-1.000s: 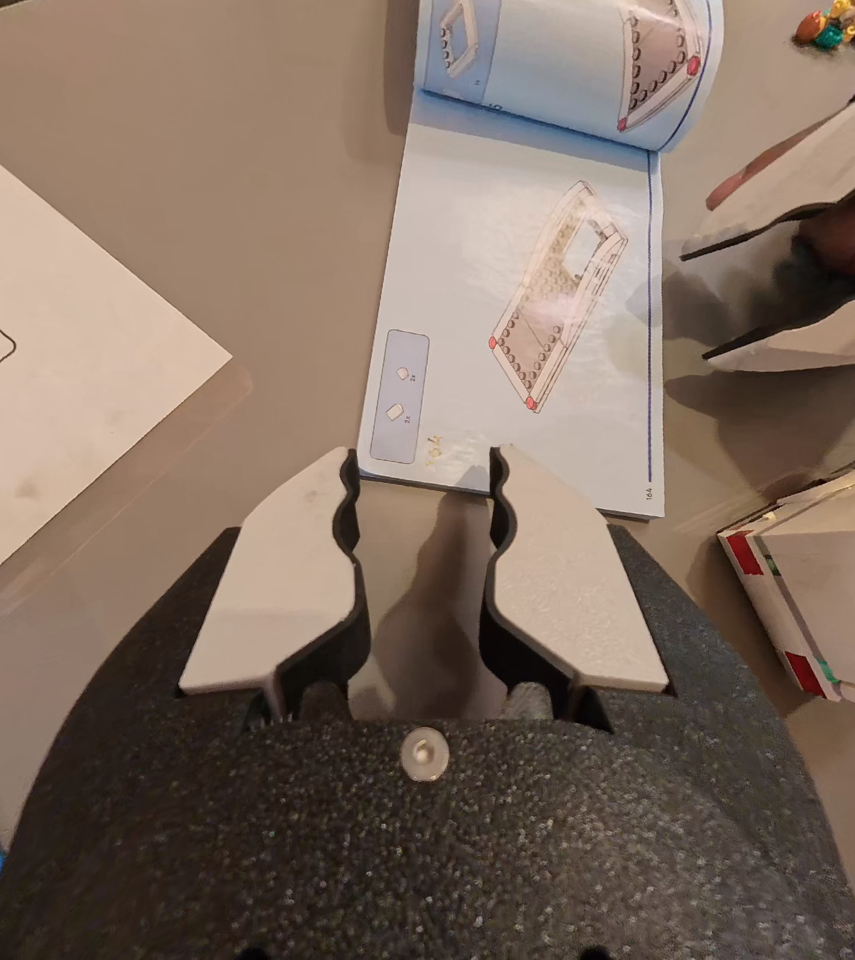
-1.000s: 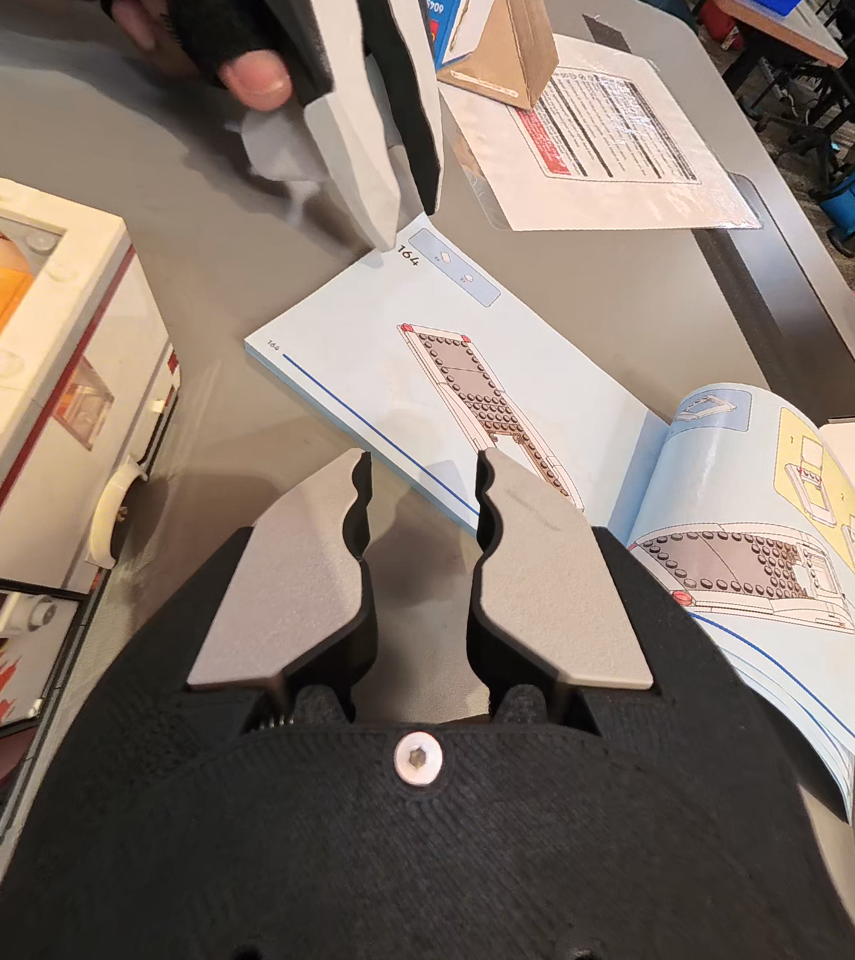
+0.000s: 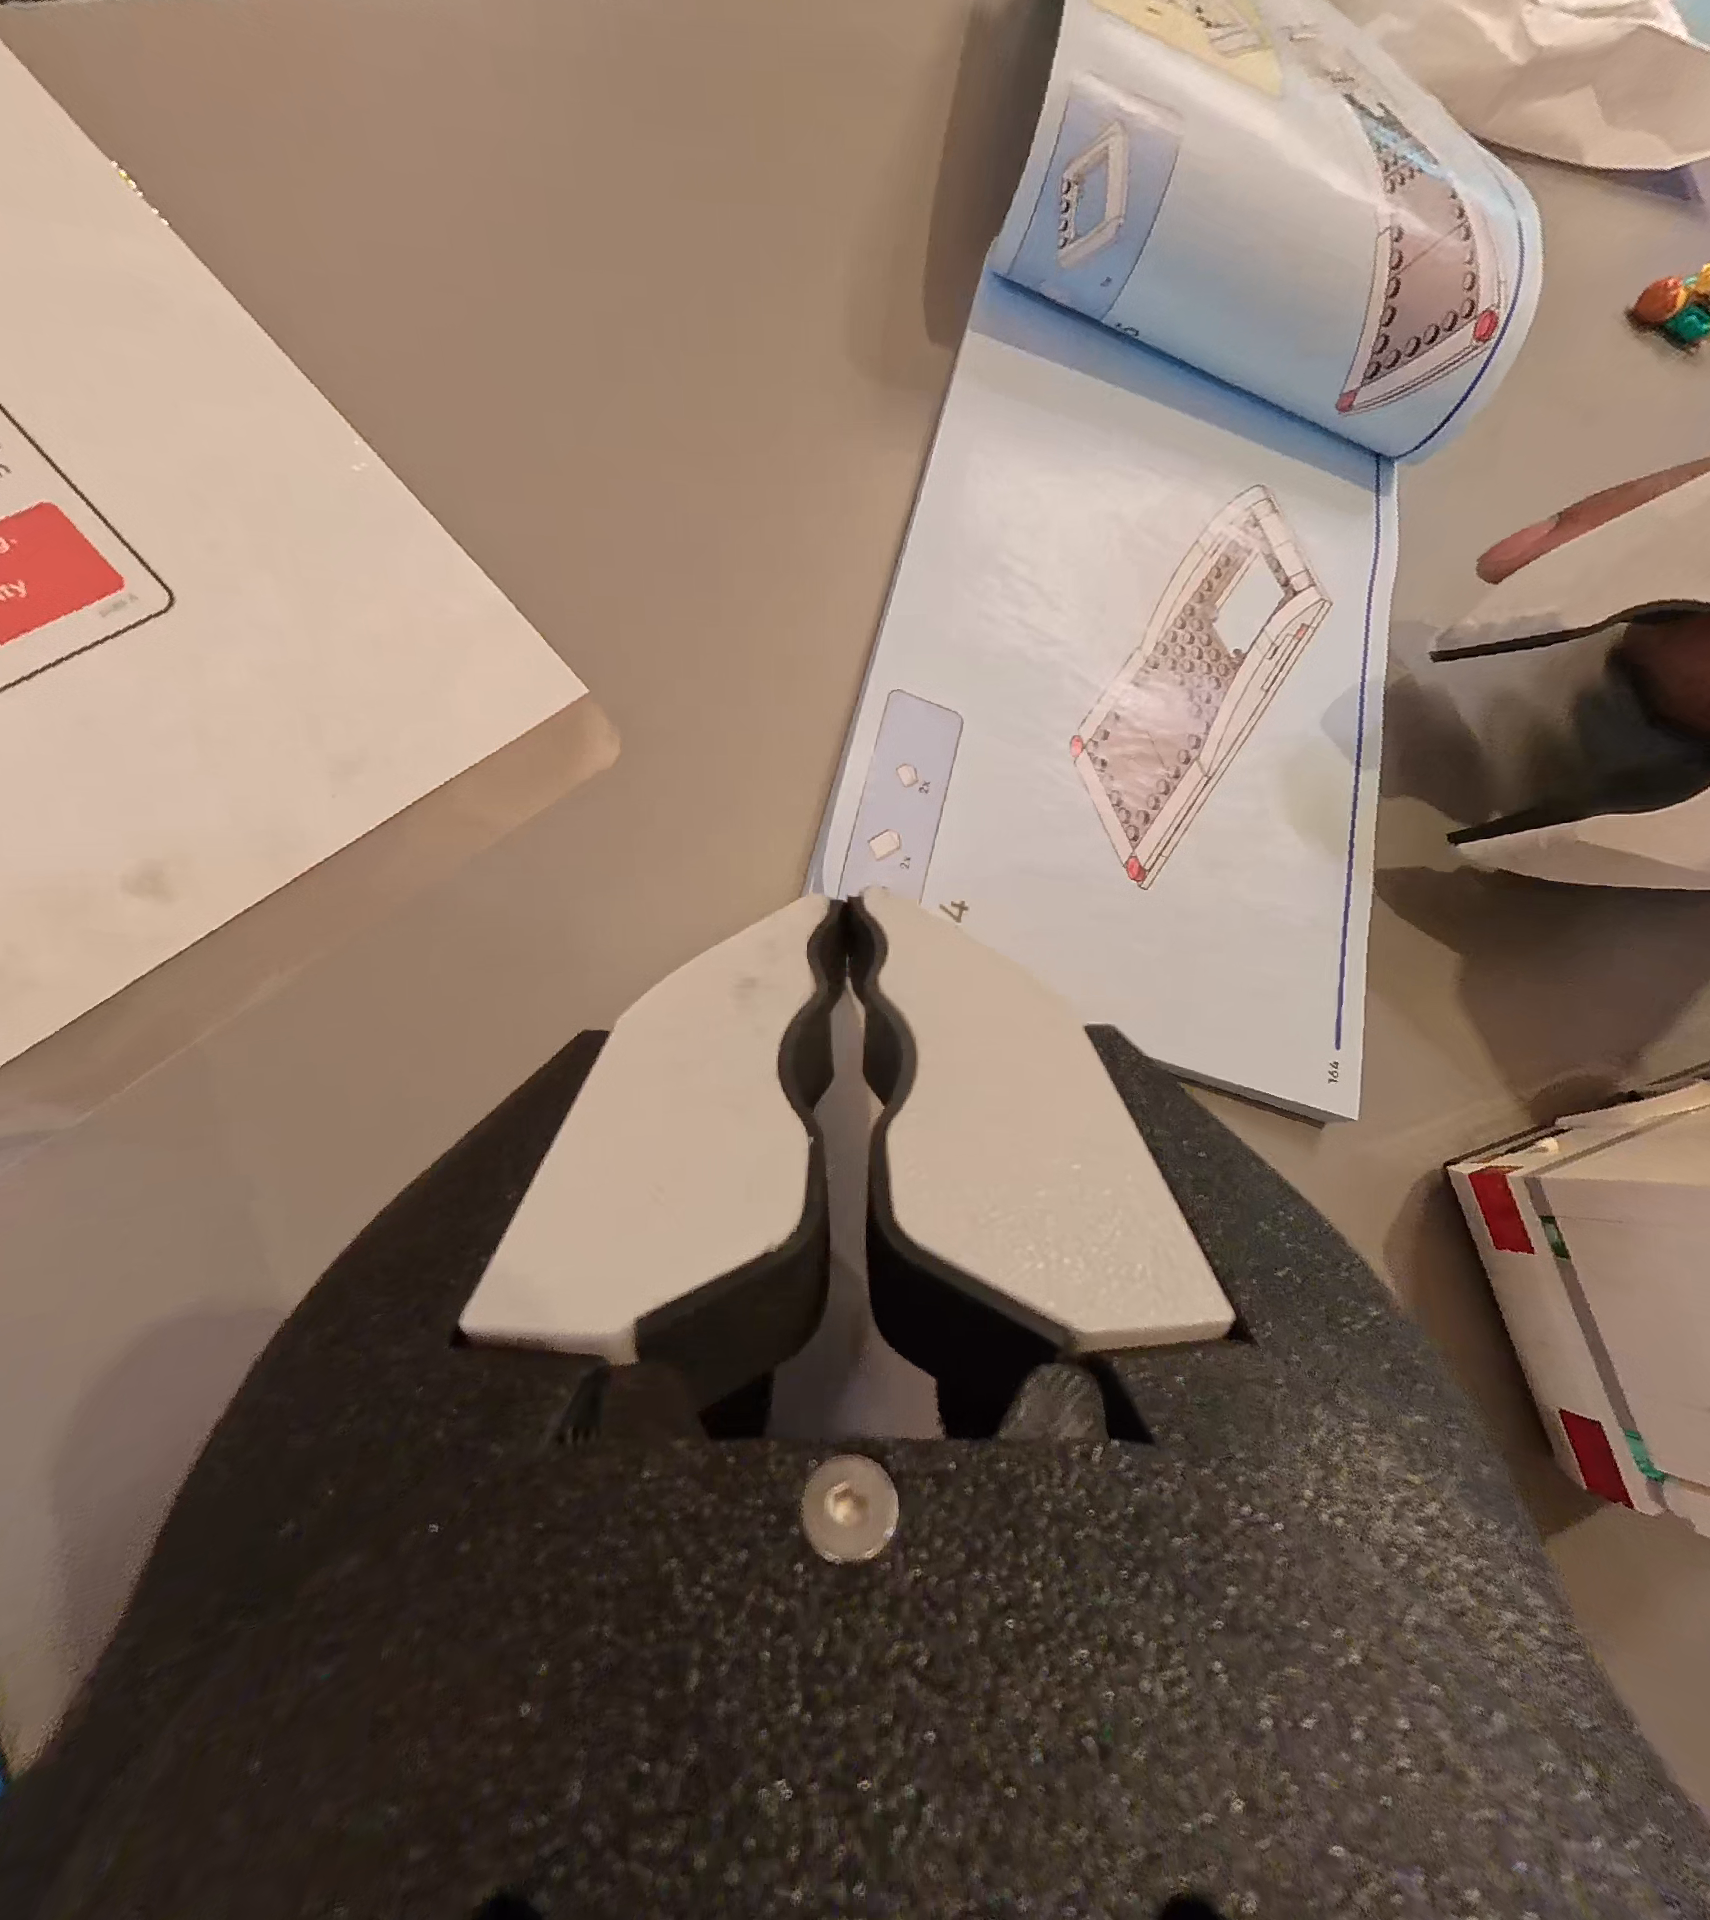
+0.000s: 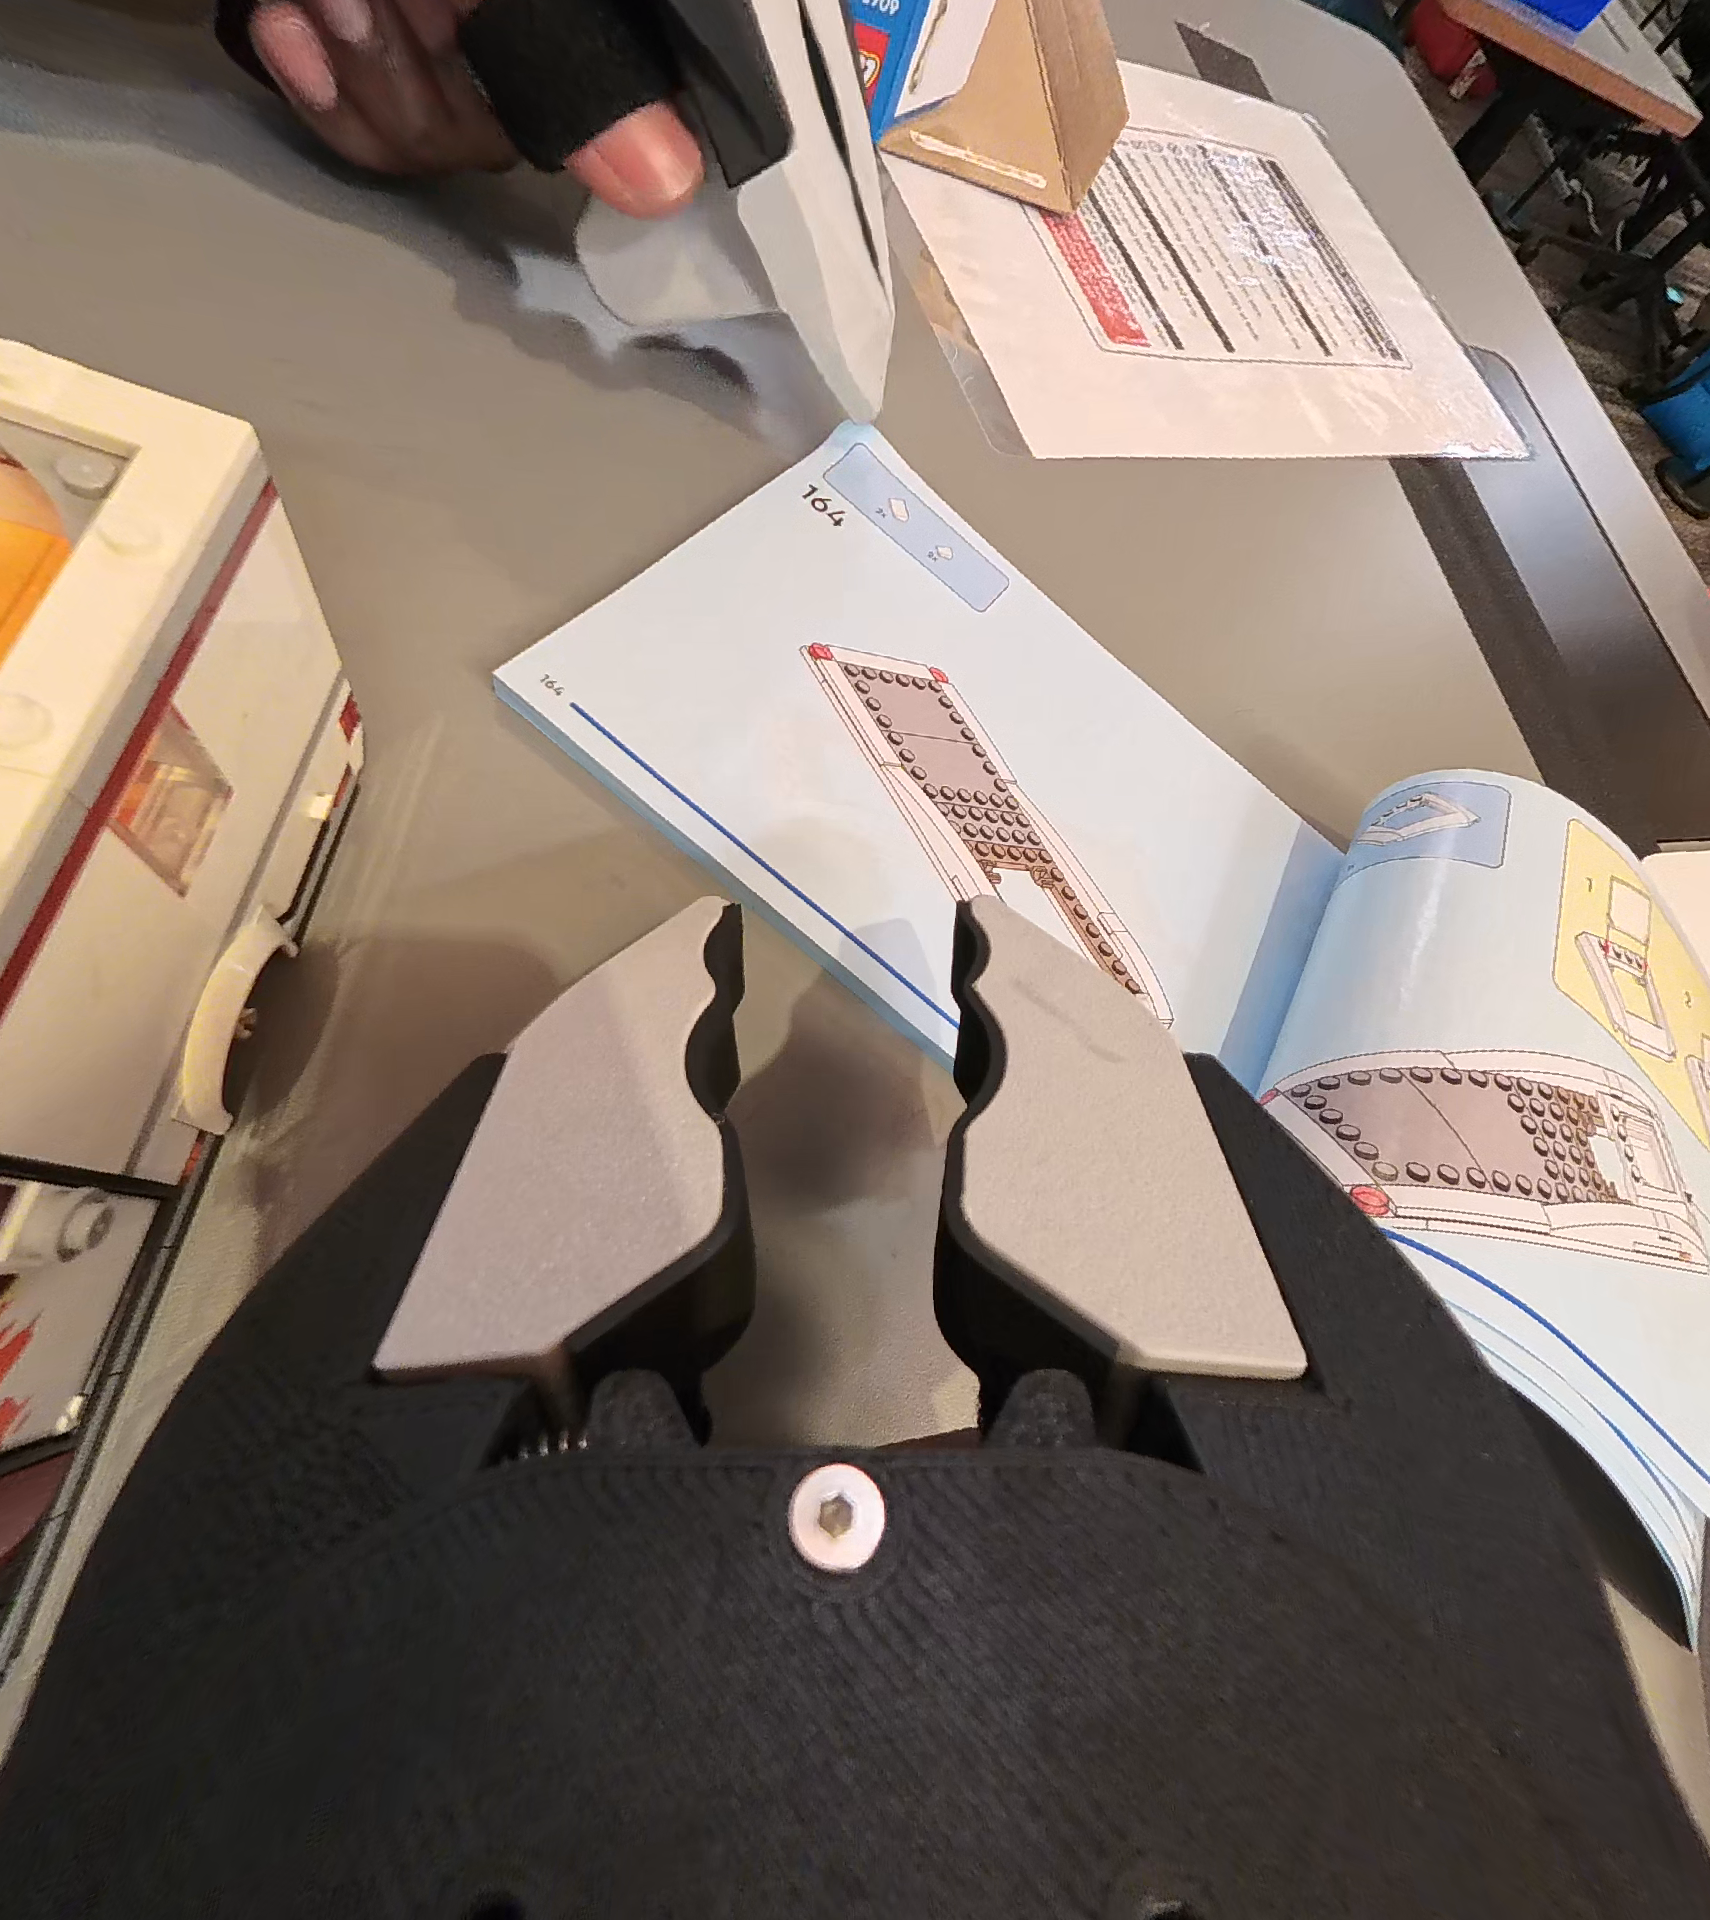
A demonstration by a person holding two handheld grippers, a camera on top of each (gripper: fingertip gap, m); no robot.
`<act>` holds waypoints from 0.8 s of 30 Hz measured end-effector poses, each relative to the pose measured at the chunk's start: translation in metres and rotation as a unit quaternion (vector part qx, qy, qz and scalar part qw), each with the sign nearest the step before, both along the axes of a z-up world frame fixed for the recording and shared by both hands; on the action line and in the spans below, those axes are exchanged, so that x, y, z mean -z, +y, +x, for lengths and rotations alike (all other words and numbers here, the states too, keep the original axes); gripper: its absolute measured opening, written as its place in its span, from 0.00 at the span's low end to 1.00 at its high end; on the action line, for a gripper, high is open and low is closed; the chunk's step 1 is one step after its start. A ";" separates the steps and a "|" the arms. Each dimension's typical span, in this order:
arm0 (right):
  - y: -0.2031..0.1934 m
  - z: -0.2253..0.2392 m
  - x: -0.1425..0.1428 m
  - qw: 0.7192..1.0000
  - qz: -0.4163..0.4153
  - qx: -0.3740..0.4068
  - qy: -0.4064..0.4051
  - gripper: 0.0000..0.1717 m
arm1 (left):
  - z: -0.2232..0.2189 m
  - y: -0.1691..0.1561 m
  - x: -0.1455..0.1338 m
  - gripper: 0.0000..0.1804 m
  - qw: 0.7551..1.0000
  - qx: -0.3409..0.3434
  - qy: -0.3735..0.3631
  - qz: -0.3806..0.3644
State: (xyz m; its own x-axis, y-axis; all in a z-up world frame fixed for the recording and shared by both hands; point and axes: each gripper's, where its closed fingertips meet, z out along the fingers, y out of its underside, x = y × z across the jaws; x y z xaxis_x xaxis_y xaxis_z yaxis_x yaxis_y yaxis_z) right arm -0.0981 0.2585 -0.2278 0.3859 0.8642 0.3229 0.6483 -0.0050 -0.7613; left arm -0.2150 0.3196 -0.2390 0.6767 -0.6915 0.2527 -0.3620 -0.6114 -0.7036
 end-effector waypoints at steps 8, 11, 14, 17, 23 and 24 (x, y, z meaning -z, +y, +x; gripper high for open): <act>0.000 0.000 0.000 1.000 0.002 0.000 0.001 0.23 | -0.002 0.003 -0.006 0.00 1.000 -0.016 -0.024 -0.003; 0.000 0.000 -0.001 1.000 0.008 -0.001 -0.001 0.23 | -0.001 0.004 -0.012 0.00 0.998 -0.022 -0.052 -0.007; -0.001 -0.002 -0.002 1.000 0.026 -0.010 -0.005 0.23 | 0.002 0.004 -0.017 0.00 0.996 -0.025 -0.085 -0.016; -0.004 -0.006 -0.002 0.998 0.056 -0.027 -0.015 0.24 | 0.007 0.003 -0.022 0.00 0.992 -0.027 -0.118 -0.026; -0.010 -0.014 -0.001 0.992 0.106 -0.058 -0.037 0.24 | 0.016 0.003 -0.035 0.00 0.980 -0.028 -0.191 -0.043; -0.010 -0.015 -0.001 0.991 0.110 -0.061 -0.037 0.24 | 0.017 0.003 -0.037 0.00 0.978 -0.027 -0.204 -0.046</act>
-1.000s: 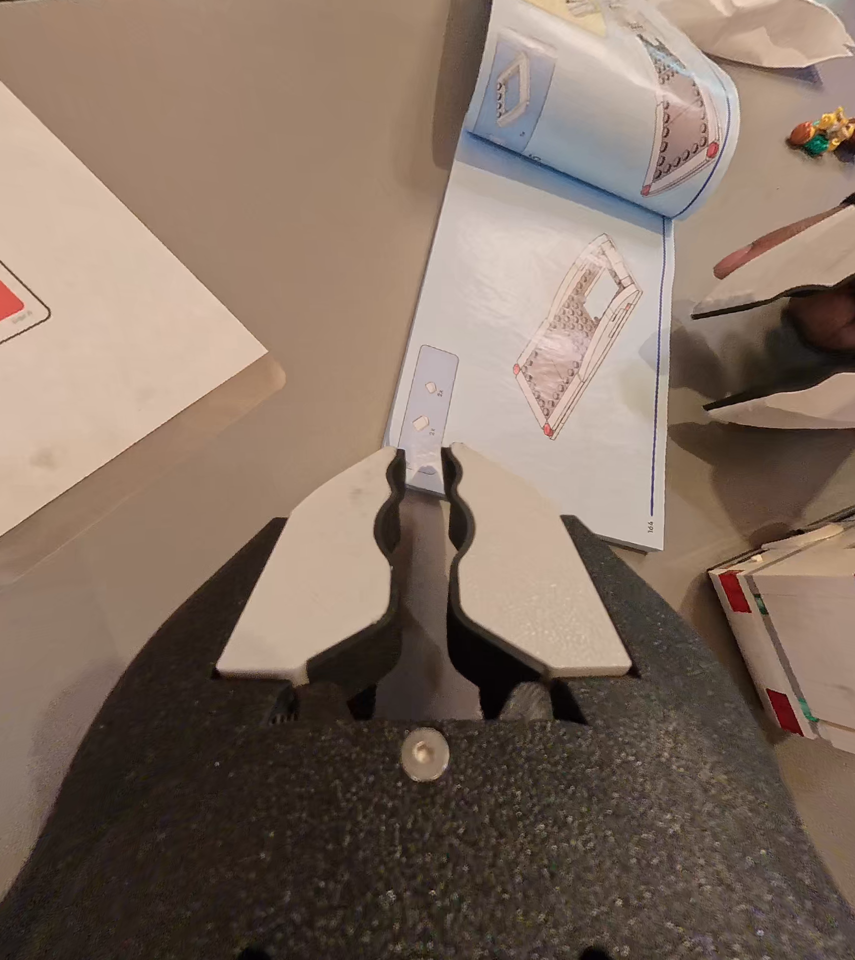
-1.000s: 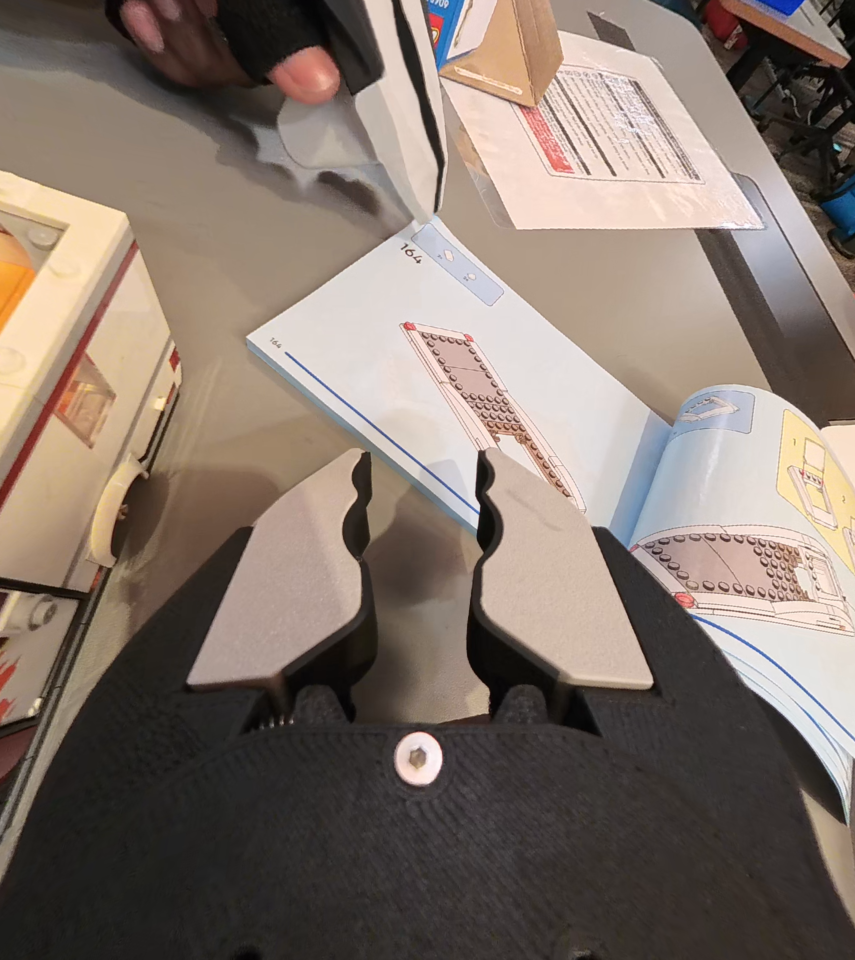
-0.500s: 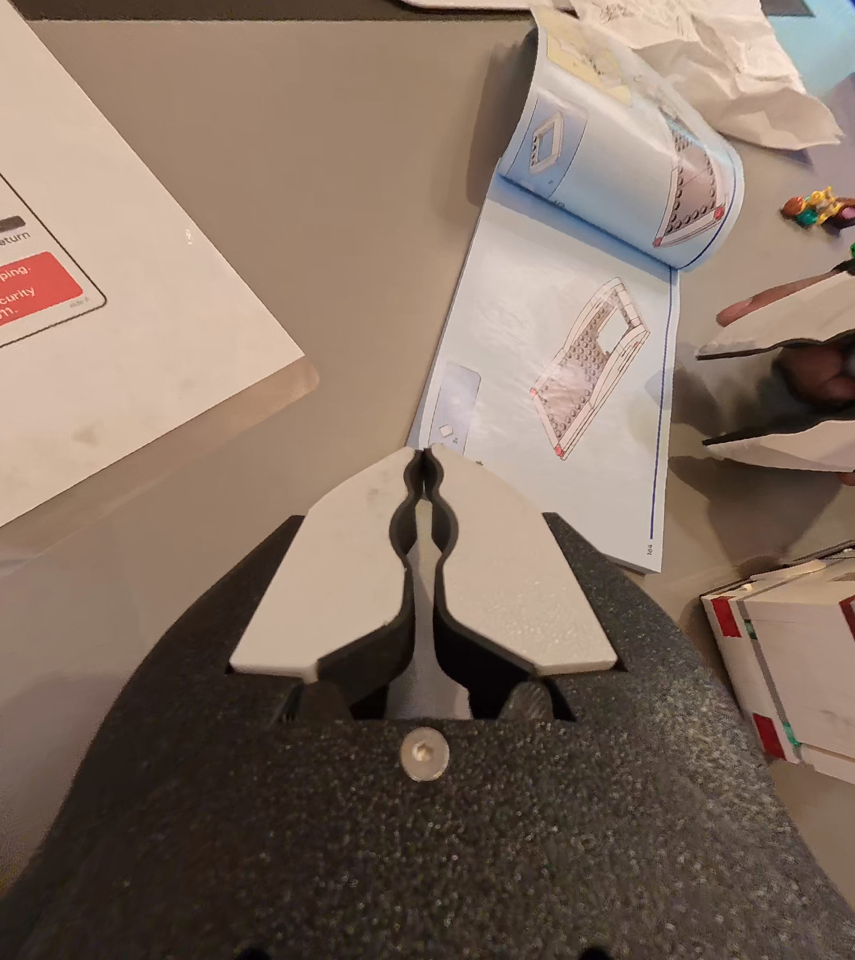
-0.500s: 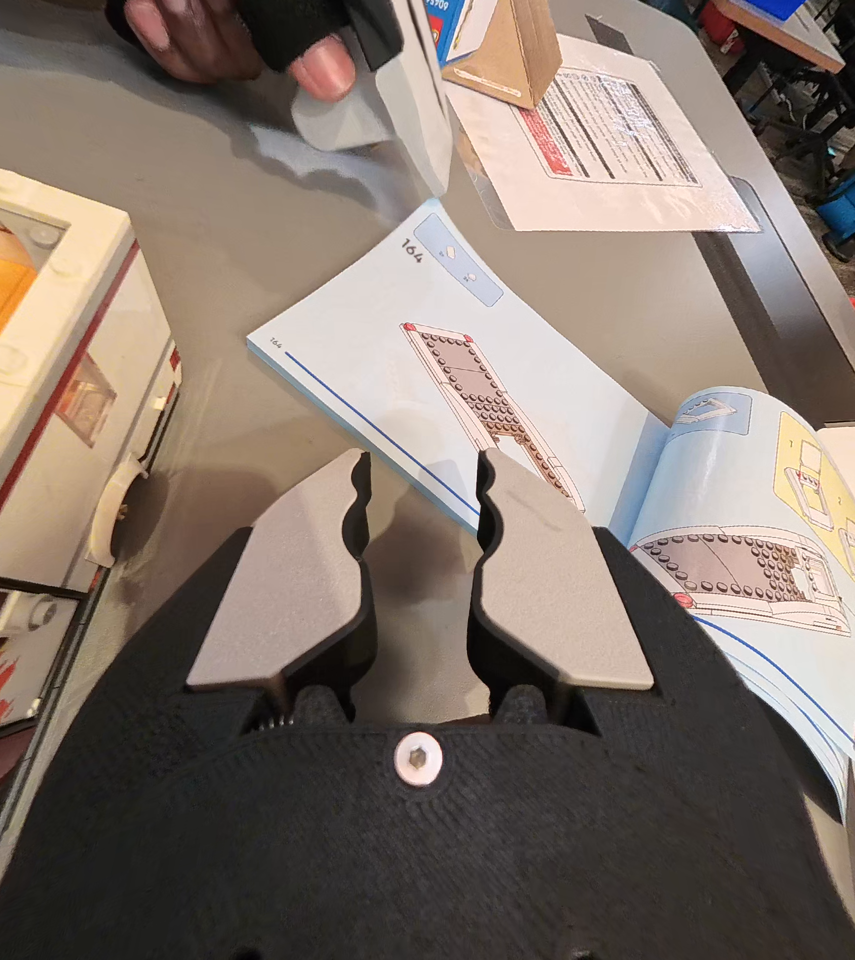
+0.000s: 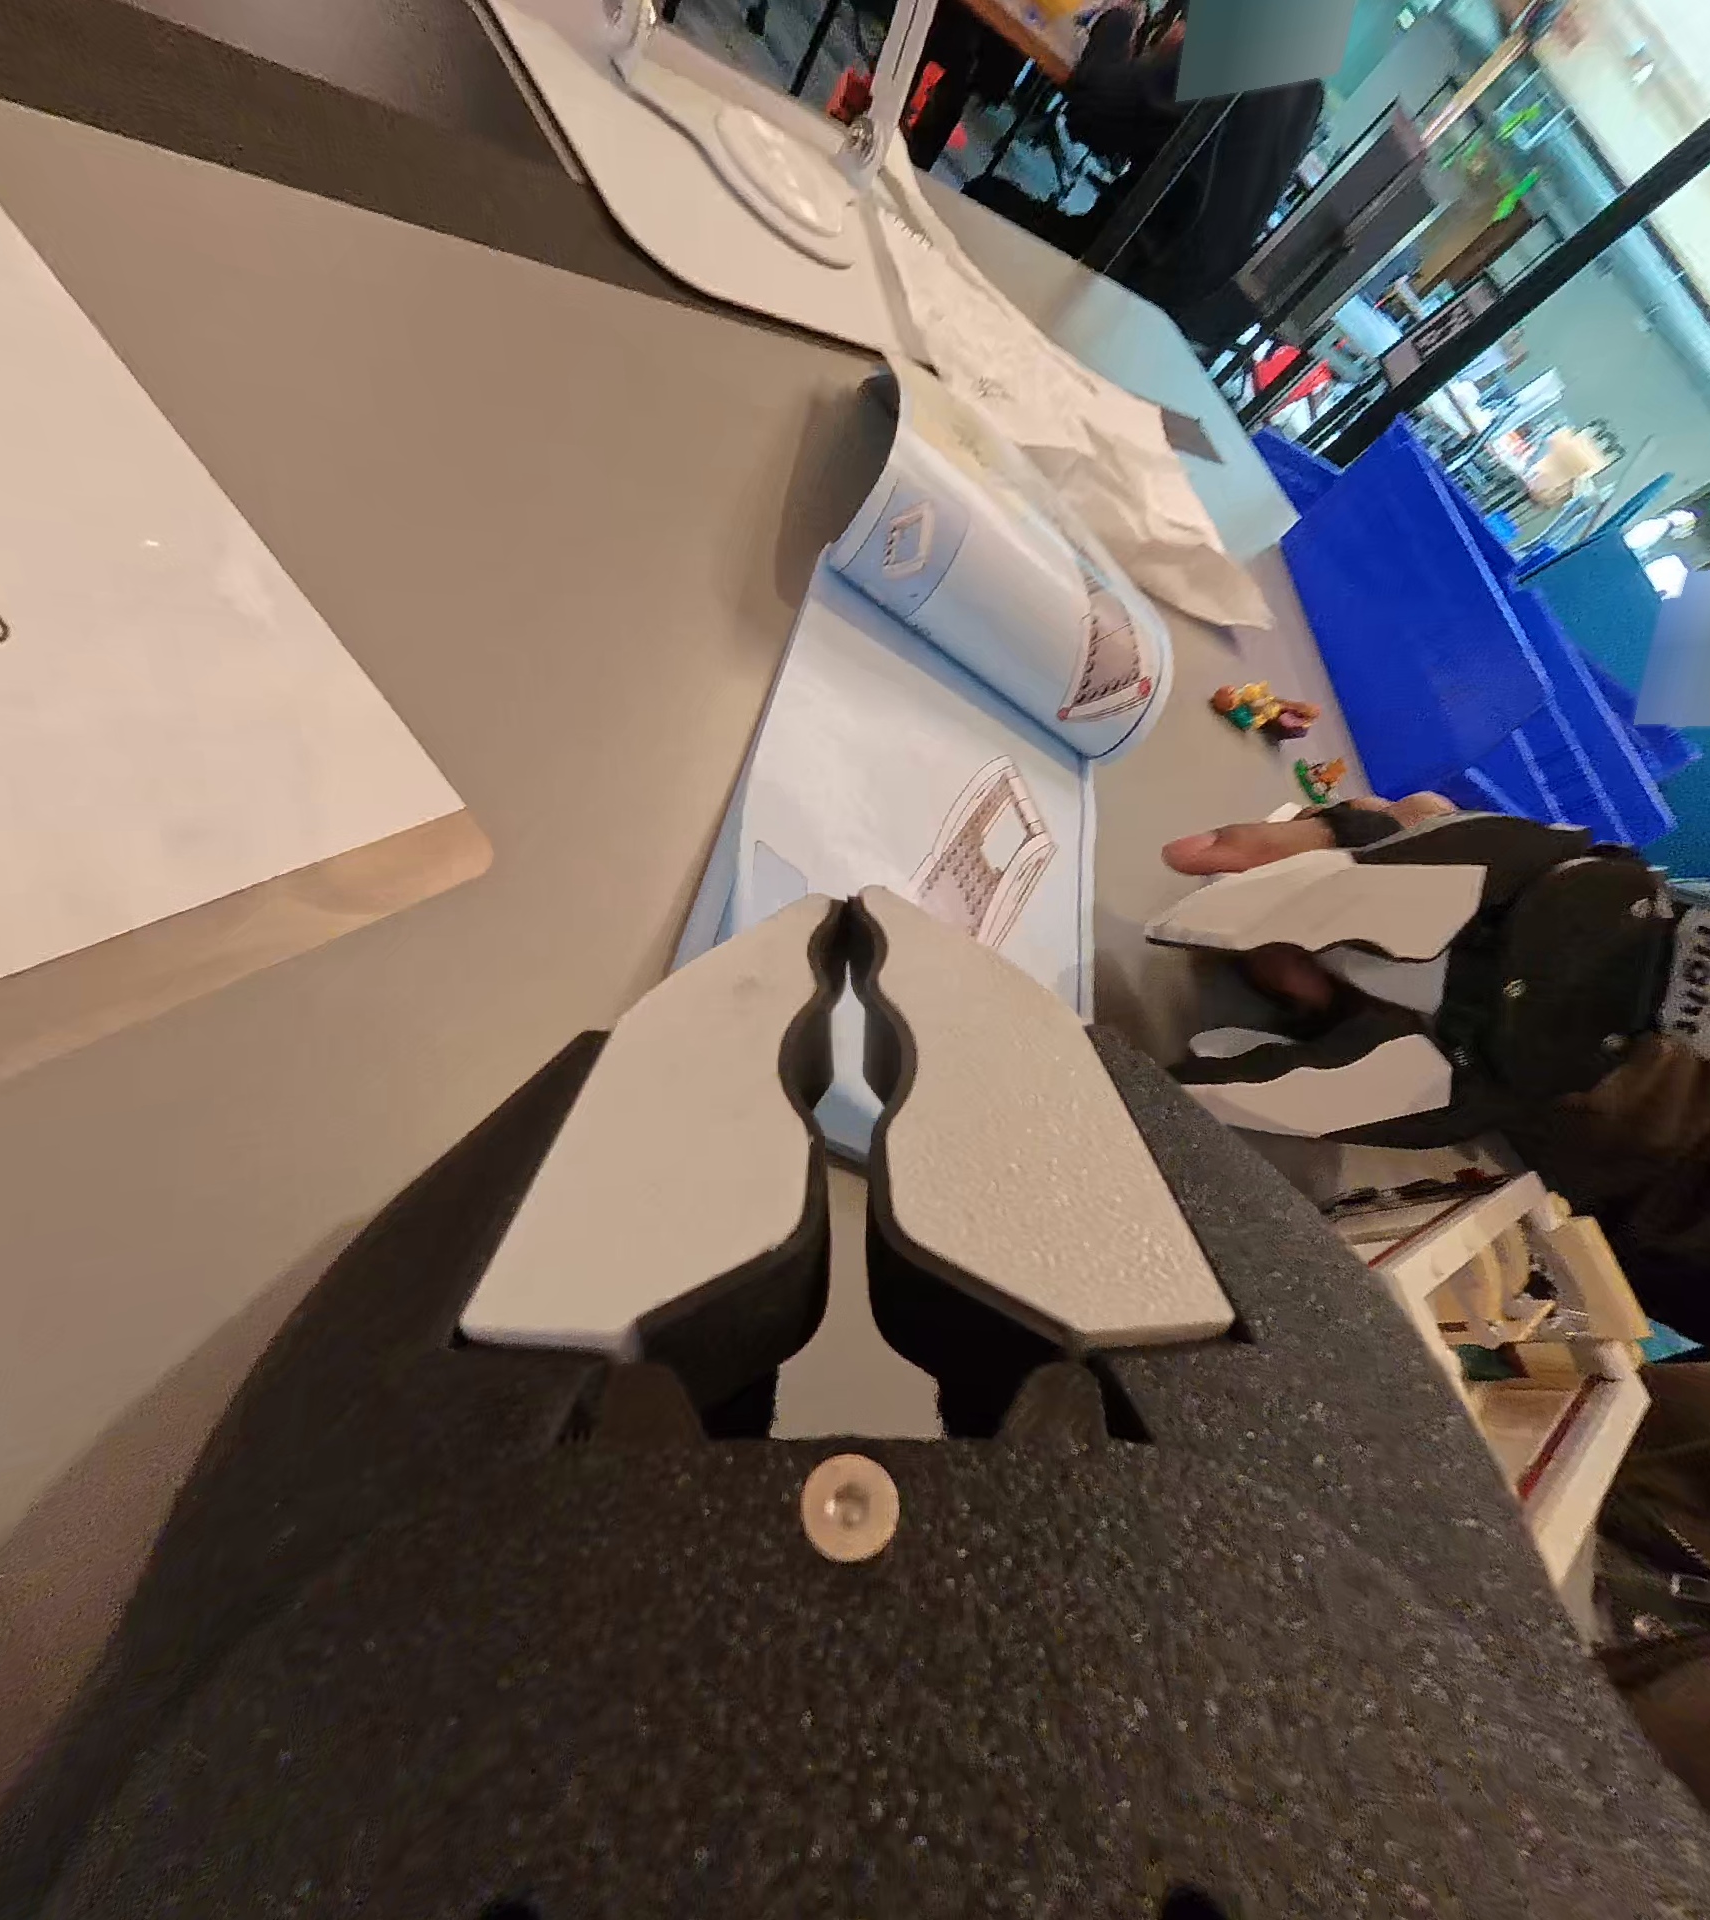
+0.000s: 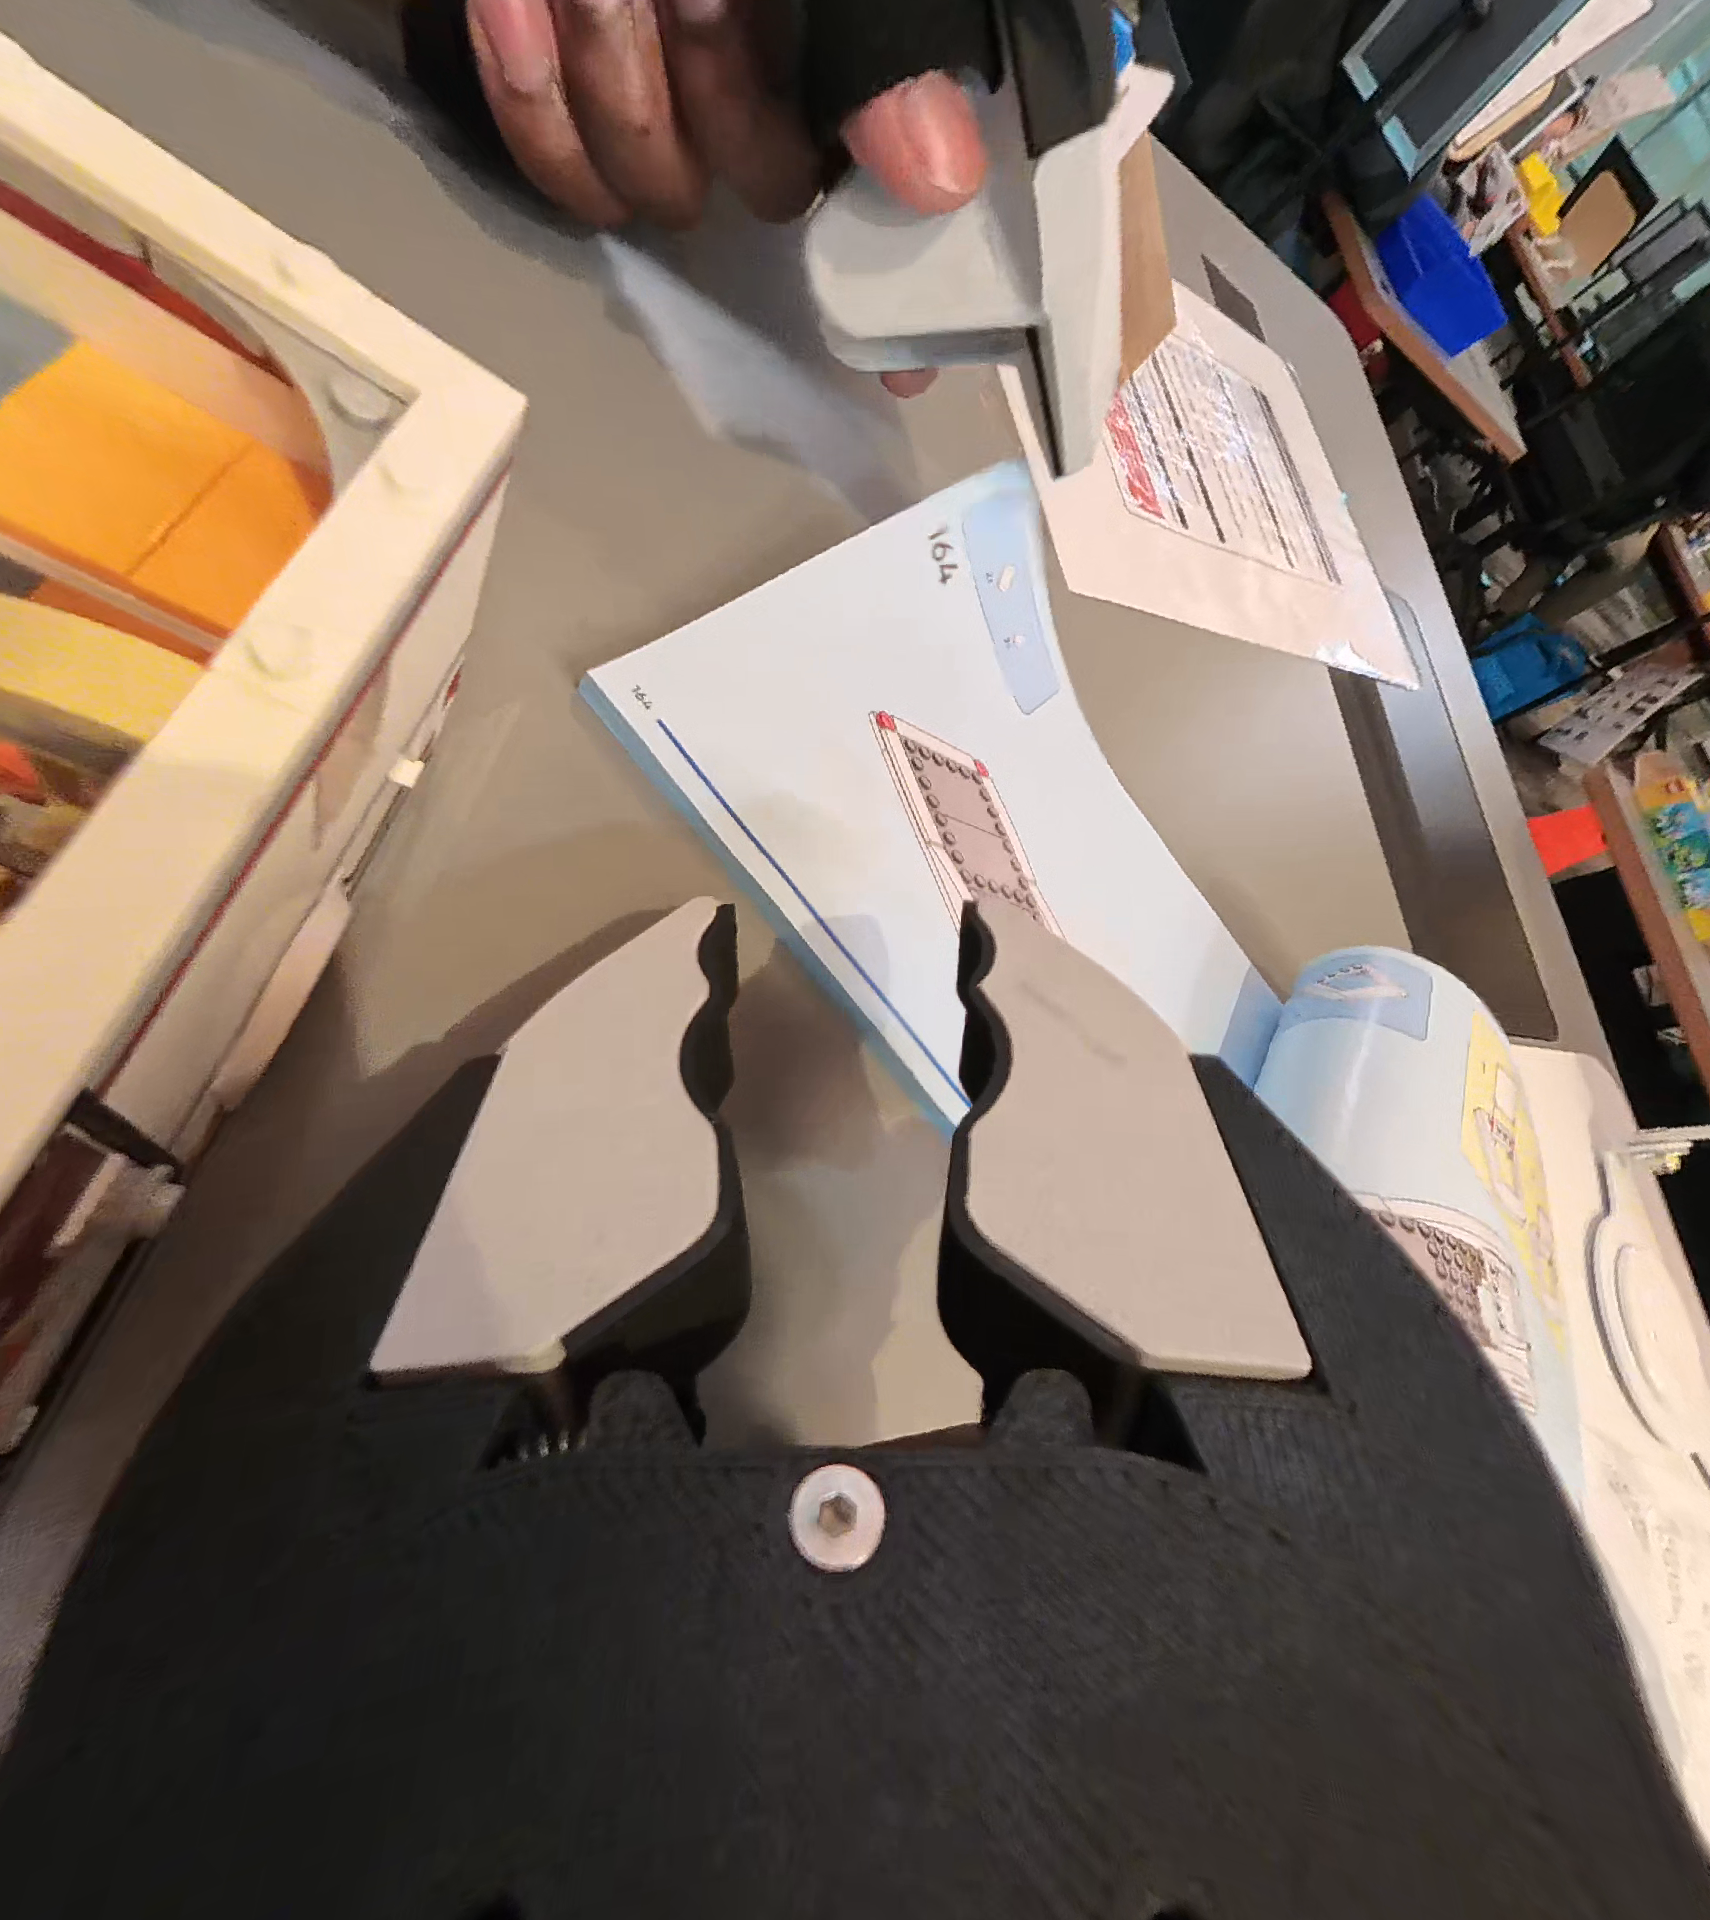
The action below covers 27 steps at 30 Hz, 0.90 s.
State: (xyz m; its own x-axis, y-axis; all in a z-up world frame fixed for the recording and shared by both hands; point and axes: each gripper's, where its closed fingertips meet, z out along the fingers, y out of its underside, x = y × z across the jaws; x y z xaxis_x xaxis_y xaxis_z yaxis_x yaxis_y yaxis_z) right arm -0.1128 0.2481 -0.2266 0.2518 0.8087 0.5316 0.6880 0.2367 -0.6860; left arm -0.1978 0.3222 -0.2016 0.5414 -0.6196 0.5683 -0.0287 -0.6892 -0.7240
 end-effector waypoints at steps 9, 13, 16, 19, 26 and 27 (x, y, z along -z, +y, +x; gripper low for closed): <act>0.000 -0.005 -0.001 1.000 0.020 -0.009 -0.003 0.22 | -0.011 0.006 0.012 0.00 0.998 -0.016 0.063 0.013; 0.000 -0.005 -0.001 1.000 0.024 -0.009 -0.003 0.22 | -0.026 0.007 0.030 0.08 0.982 -0.011 0.184 0.038; 0.000 -0.005 -0.001 1.000 0.027 -0.010 -0.004 0.22 | -0.026 0.000 0.034 0.16 0.974 0.023 0.221 0.051; -0.001 -0.005 -0.001 1.000 0.027 -0.010 -0.004 0.22 | -0.024 -0.005 0.036 0.22 0.965 0.048 0.248 0.073; -0.001 -0.005 -0.001 1.000 0.027 -0.010 -0.004 0.22 | -0.016 -0.013 0.040 0.29 0.958 0.081 0.261 0.086; -0.001 -0.005 -0.001 1.000 0.027 -0.010 -0.004 0.22 | -0.015 -0.013 0.041 0.29 0.958 0.083 0.262 0.086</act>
